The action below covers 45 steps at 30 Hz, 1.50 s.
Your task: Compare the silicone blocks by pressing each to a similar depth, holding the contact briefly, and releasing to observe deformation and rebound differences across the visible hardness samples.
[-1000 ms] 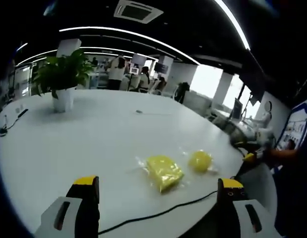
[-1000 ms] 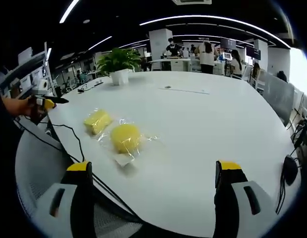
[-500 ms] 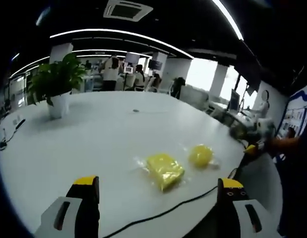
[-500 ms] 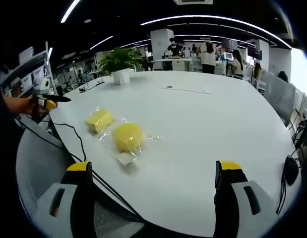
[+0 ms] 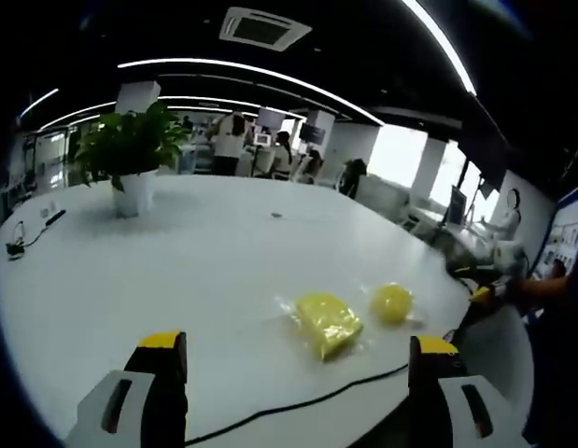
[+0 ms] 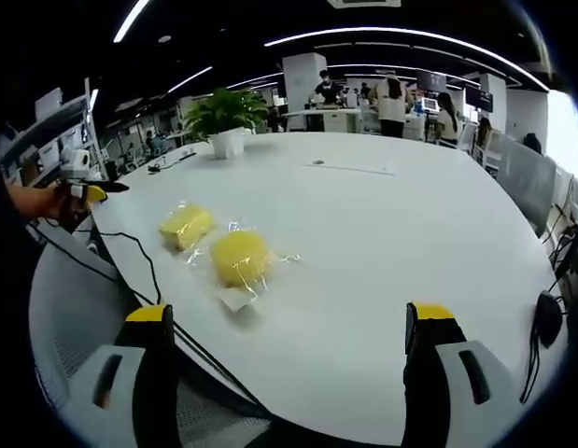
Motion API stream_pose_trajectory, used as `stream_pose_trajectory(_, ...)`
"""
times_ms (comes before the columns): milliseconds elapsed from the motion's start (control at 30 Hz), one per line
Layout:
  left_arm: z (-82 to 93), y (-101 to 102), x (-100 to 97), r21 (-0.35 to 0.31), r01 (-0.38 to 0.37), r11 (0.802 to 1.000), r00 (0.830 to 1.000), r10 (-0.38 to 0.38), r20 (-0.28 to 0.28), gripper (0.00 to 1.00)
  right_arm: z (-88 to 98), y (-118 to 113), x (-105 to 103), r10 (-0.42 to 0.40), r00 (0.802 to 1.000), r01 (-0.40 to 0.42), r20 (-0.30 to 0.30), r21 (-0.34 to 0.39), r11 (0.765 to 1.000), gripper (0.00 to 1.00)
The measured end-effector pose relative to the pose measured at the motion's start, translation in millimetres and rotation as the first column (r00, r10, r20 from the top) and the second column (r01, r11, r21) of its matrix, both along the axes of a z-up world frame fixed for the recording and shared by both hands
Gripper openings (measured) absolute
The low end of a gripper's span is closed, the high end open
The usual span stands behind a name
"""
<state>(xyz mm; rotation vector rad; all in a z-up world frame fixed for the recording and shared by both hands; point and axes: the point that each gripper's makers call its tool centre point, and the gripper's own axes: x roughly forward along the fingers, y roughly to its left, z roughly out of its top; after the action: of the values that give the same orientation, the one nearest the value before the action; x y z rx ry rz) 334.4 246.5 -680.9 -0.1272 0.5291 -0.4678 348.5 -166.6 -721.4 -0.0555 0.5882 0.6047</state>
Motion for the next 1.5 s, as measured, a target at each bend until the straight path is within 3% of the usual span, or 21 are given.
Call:
stream_pose_trajectory(100, -0.8, -1.4, -1.1, -0.009, 0.002, 1.000, 1.000, -0.002, -0.004, 1.00, -1.4, -7.2, 3.0, -0.024, 1.000, 0.024, -0.008, 0.004, 1.000, 0.97)
stream_pose_trajectory(167, -1.0, -5.5, -2.1, -0.095, -0.025, 0.995, 1.000, 0.024, -0.017, 1.00, 0.1, -7.9, 3.8, -0.025, 1.000, 0.025, -0.004, 0.001, 1.000, 0.97)
stream_pose_trajectory(200, -7.4, -4.5, -5.2, -0.124, -0.044, 0.991, 0.998, 0.038, -0.051, 1.00, 1.5, -8.1, 4.7, -0.025, 1.000, 0.025, -0.001, 0.005, 1.000, 0.97)
stream_pose_trajectory(467, -12.2, 1.9, -12.3, -0.119, -0.078, 0.990, 0.996, 0.072, -0.055, 1.00, -2.4, 0.6, -1.1, 0.013, 1.000, -0.013, -0.024, 0.001, 1.000, 0.97)
stream_pose_trajectory(567, -14.1, 10.4, -21.8, -0.019, -0.013, 1.000, 0.997, 0.011, -0.071, 1.00, -1.7, 7.1, -7.9, 0.071, 0.997, -0.071, -0.029, -0.032, 0.997, 0.97)
stream_pose_trajectory(633, 1.0, 16.2, -19.6, -0.052, -0.037, 0.998, 0.998, 0.034, -0.053, 1.00, 5.2, 4.6, -9.4, 0.067, 0.998, -0.067, -0.020, -0.020, 0.998, 0.97)
stream_pose_trajectory(667, 10.5, 12.8, -23.2, -0.059, -0.005, 0.998, 0.998, 0.002, -0.056, 1.00, 7.4, 3.0, -9.6, 0.067, 0.998, -0.068, -0.021, -0.020, 0.997, 0.97)
stream_pose_trajectory(733, 19.9, 10.7, -29.8, 0.004, 0.076, 0.997, 0.996, -0.076, -0.043, 1.00, 12.9, 0.7, -12.1, 0.090, 0.996, -0.090, -0.025, -0.008, 0.996, 0.97)
stream_pose_trajectory(800, 25.3, 5.1, -34.0, -0.005, 0.106, 0.994, 0.993, -0.107, -0.051, 1.00, 15.2, -0.7, -12.0, 0.096, 0.995, -0.096, -0.041, 0.011, 0.995, 0.97)
stream_pose_trajectory(900, 25.8, -1.3, -25.3, -0.035, 0.095, 0.995, 0.994, -0.097, -0.045, 1.00, 16.2, -4.2, -7.4, 0.085, 0.996, -0.085, -0.029, -0.001, 0.996, 0.97)
stream_pose_trajectory(967, 22.4, -7.9, -19.9, -0.024, 0.109, 0.994, 0.993, -0.110, -0.039, 1.00, 18.4, -2.6, -3.3, 0.054, 0.998, -0.053, -0.028, 0.040, 0.998, 0.97)
stream_pose_trajectory(1033, 12.2, -12.9, -19.4, -0.005, 0.151, 0.988, 0.986, -0.151, -0.076, 1.00, 14.7, 2.1, -2.9, 0.064, 0.997, -0.062, -0.031, 0.048, 0.997, 0.97)
stream_pose_trajectory(1067, 11.6, -13.3, -15.7, -0.044, 0.116, 0.992, 0.989, -0.120, -0.089, 1.00, 10.7, 5.5, -4.4, 0.084, 0.995, -0.082, -0.046, 0.047, 0.995, 0.97)
stream_pose_trajectory(1100, 21.3, -11.5, -1.6, -0.144, 0.019, 0.989, 0.999, -0.026, -0.048, 1.00, 5.6, 10.3, -7.0, 0.084, 0.993, -0.078, -0.083, 0.068, 0.995, 0.97)
stream_pose_trajectory(1133, 28.9, -10.4, 7.2, -0.193, -0.020, 0.981, 1.000, 0.019, -0.007, 1.00, 6.6, 15.1, -6.7, 0.081, 0.993, -0.073, -0.086, 0.092, 0.993, 0.97)
stream_pose_trajectory(1167, 28.0, -11.9, 10.3, -0.221, -0.029, 0.975, 0.999, 0.024, -0.023, 1.00, 6.7, 19.2, -5.0, 0.085, 0.994, -0.078, -0.075, 0.087, 0.993, 0.97)
stream_pose_trajectory(1267, 16.9, -20.2, 8.3, -0.138, 0.050, 0.989, 0.997, -0.056, -0.044, 1.00, 0.9, 24.3, -1.3, 0.079, 0.995, -0.078, -0.055, 0.022, 0.997, 0.97)
stream_pose_trajectory(1333, 6.9, -21.4, 8.8, -0.107, 0.057, 0.993, 0.996, -0.064, -0.068, 1.00, -2.7, 25.8, -0.2, 0.077, 0.996, -0.077, -0.044, 0.002, 0.997, 0.97)
stream_pose_trajectory(1500, -7.5, -22.3, 13.0, -0.166, -0.008, 0.986, 0.992, -0.013, -0.124, 0.98, -3.4, 24.7, 0.3, 0.054, 0.998, -0.054, -0.034, 0.004, 0.999, 0.97)
